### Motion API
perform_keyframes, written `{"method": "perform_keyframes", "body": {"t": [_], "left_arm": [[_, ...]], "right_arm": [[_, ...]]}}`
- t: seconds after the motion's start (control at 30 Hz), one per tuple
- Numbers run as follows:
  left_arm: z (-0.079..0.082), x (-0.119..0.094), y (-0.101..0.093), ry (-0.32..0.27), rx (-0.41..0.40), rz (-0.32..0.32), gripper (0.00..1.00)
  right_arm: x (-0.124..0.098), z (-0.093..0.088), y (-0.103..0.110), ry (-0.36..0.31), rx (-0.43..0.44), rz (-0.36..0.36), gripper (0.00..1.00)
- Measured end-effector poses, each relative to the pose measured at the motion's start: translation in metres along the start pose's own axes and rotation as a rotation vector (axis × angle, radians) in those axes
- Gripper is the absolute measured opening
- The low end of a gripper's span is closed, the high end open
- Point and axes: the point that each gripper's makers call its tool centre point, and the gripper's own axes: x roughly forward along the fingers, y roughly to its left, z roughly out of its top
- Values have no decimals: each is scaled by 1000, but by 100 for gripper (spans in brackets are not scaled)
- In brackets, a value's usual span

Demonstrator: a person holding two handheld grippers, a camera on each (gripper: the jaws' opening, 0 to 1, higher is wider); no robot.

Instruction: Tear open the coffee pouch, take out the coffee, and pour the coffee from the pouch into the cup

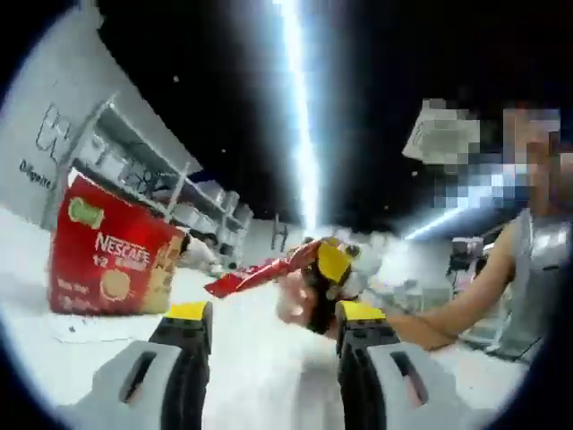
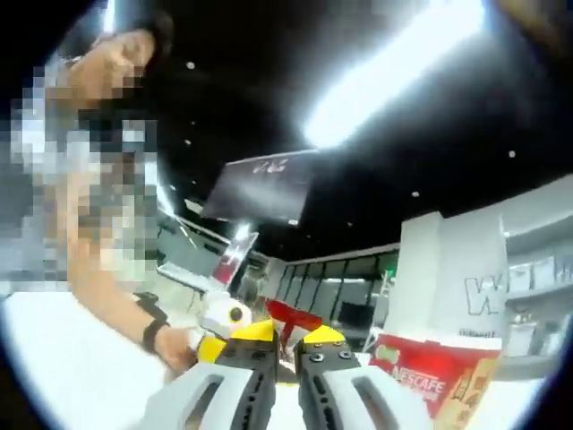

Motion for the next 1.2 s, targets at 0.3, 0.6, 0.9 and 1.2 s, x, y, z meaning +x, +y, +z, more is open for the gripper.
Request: {"method": "perform_keyframes", "body": {"t": [0.3, 0.6, 0.9, 1.2], "left_arm": [[1, -7, 26, 119, 456, 239, 42], [-5, -5, 15, 153, 480, 192, 17], [3, -5, -14, 74, 180, 30, 11], [35, -21, -55, -74, -261, -288, 11]], "right_arm": [[21, -33, -3, 245, 140, -41, 7], [31, -44, 10, 308, 218, -24, 7], [32, -20, 24, 179, 269, 85, 18], [32, 2, 55, 104, 410, 255, 24]]}}
